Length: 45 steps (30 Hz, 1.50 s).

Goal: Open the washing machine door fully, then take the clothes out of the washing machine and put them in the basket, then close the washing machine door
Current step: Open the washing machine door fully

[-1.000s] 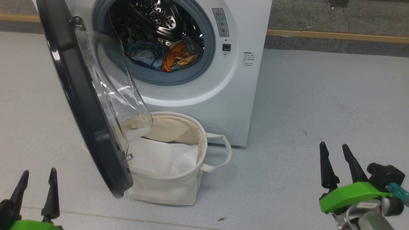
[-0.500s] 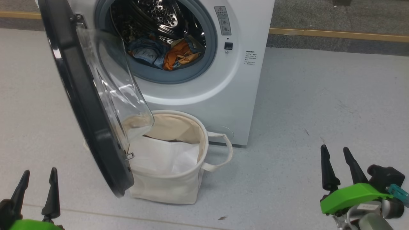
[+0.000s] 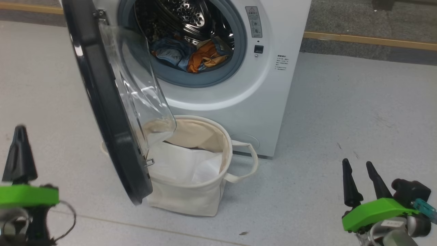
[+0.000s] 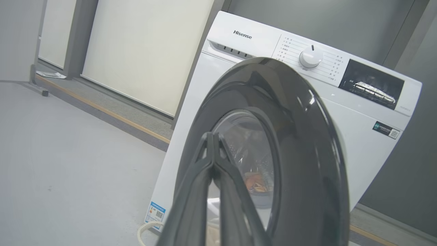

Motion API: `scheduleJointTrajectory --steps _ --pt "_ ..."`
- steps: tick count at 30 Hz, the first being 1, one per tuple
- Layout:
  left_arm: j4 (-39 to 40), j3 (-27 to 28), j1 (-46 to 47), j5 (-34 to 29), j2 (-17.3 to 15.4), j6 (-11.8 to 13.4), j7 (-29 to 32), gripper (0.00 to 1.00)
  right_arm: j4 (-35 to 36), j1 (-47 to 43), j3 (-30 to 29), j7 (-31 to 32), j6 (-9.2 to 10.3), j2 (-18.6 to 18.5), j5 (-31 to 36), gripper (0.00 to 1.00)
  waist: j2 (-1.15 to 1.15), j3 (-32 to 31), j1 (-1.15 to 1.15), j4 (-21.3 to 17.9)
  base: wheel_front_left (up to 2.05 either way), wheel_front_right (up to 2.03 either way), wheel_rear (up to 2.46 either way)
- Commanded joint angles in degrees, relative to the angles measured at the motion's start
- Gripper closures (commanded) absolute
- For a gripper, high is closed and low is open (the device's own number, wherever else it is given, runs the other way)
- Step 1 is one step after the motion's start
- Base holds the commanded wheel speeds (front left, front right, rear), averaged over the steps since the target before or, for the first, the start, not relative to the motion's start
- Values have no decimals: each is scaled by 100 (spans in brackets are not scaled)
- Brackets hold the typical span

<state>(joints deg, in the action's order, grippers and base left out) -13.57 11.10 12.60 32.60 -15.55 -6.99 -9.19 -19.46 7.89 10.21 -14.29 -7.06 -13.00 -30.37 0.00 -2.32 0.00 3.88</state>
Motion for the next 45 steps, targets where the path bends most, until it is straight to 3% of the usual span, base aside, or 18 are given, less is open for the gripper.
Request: scheduleJointTrajectory --steps 1,2,3,10,16,24,31,38,45 --pt "620 173 424 239 1 74 280 100 157 122 73 -71 -43 -105 -9 0 0 6 0 43 0 0 0" --pt "1151 38 510 411 144 158 637 100 161 119 66 -71 -43 -106 -9 0 0 19 0 77 0 0 0" --pt "1151 38 510 411 144 158 637 100 161 119 66 -71 -43 -106 -9 0 0 19 0 77 0 0 0" --pt "3158 -847 663 365 542 733 1856 100 176 135 68 -71 -43 -157 24 0 0 119 0 159 0 0 0" --pt "3522 -1804 471 127 799 1123 2795 100 230 229 98 -71 -43 -170 62 0 0 283 0 146 0 0 0" --pt "2215 -2352 379 -287 1130 1453 2201 100 234 322 153 -71 -43 -165 76 0 0 375 0 12 0 0 0" --pt "1112 -2275 484 -684 1194 1898 1283 100 251 359 223 -71 -43 -173 78 0 0 471 0 -41 0 0 0" --pt "596 -2132 592 -736 1153 2092 874 100 308 367 228 -71 -43 -139 93 0 0 536 0 216 0 0 0" --pt "427 -1980 605 -726 994 2114 727 100 414 373 352 -71 -43 -104 112 0 0 566 0 690 0 0 0"
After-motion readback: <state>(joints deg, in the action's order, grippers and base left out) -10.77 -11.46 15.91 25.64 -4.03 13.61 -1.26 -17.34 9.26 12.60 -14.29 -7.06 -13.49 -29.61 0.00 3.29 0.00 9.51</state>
